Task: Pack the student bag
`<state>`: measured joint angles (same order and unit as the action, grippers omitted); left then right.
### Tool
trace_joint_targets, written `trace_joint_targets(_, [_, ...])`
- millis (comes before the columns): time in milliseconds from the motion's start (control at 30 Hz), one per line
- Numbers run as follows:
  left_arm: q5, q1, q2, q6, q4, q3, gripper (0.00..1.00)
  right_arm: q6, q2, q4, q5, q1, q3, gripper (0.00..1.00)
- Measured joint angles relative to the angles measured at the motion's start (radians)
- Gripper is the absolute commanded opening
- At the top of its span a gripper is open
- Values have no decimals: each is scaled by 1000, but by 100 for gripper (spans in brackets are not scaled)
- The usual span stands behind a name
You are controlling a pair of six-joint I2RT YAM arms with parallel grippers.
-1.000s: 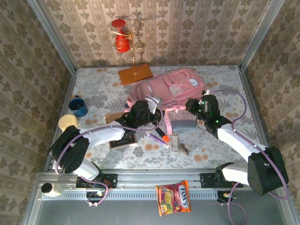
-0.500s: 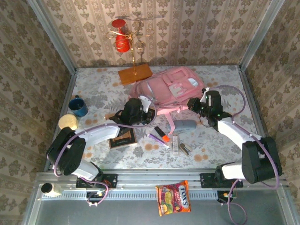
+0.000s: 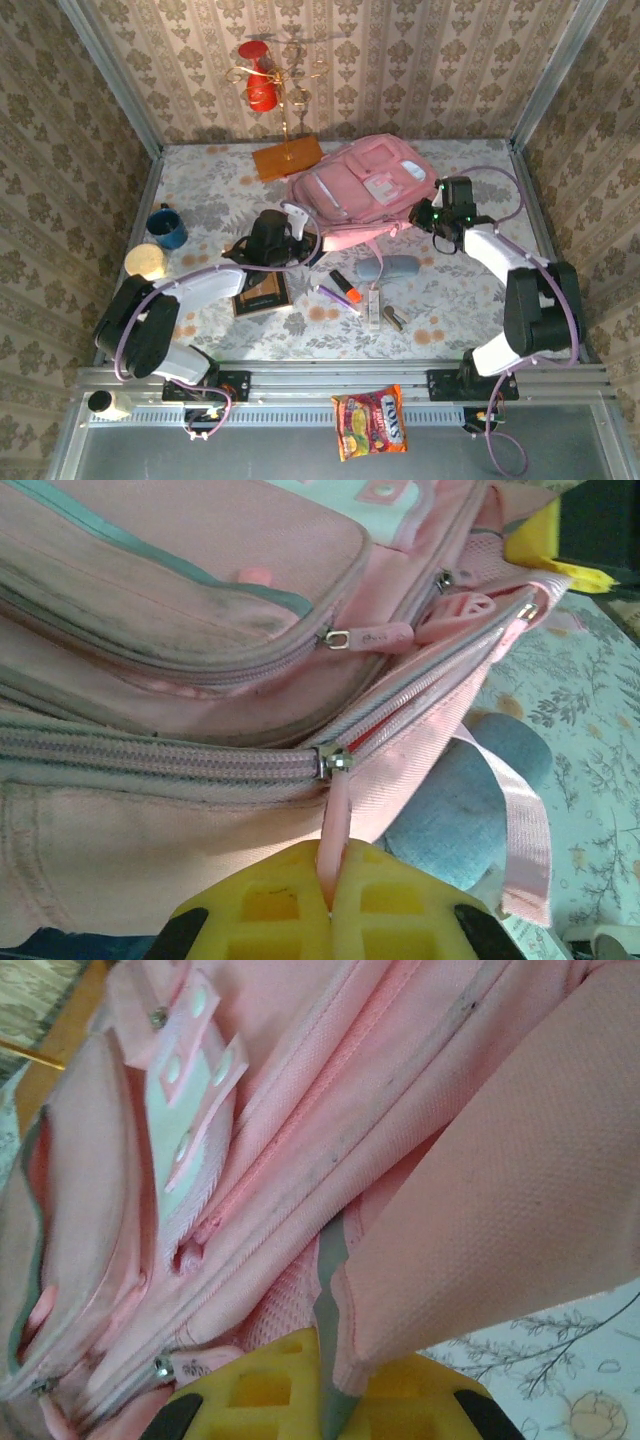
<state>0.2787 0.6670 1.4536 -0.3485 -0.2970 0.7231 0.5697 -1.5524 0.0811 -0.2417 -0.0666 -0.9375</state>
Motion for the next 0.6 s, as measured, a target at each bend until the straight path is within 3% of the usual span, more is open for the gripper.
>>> trace_joint_targets(100, [0,42,29,-18,-10,10,0,-19,-79,59,-15,32,-86,17])
trace_joint_targets(300, [-27,114,106,-61,-17,104,0,-50,-154,133,-5,101,-203,53])
trace_joint_targets(333, [-33,121,121,-66,-15,124,0,-50,-148,135,-2,107,-201,61])
trace_joint_targets(467, [-48,144,158,-71,2,188,0,-23,-60,126,-18,117,-126,78])
trace_joint_targets(600, [-56,164,182,-71,14,220,0,51,119,84,-89,82,56,87])
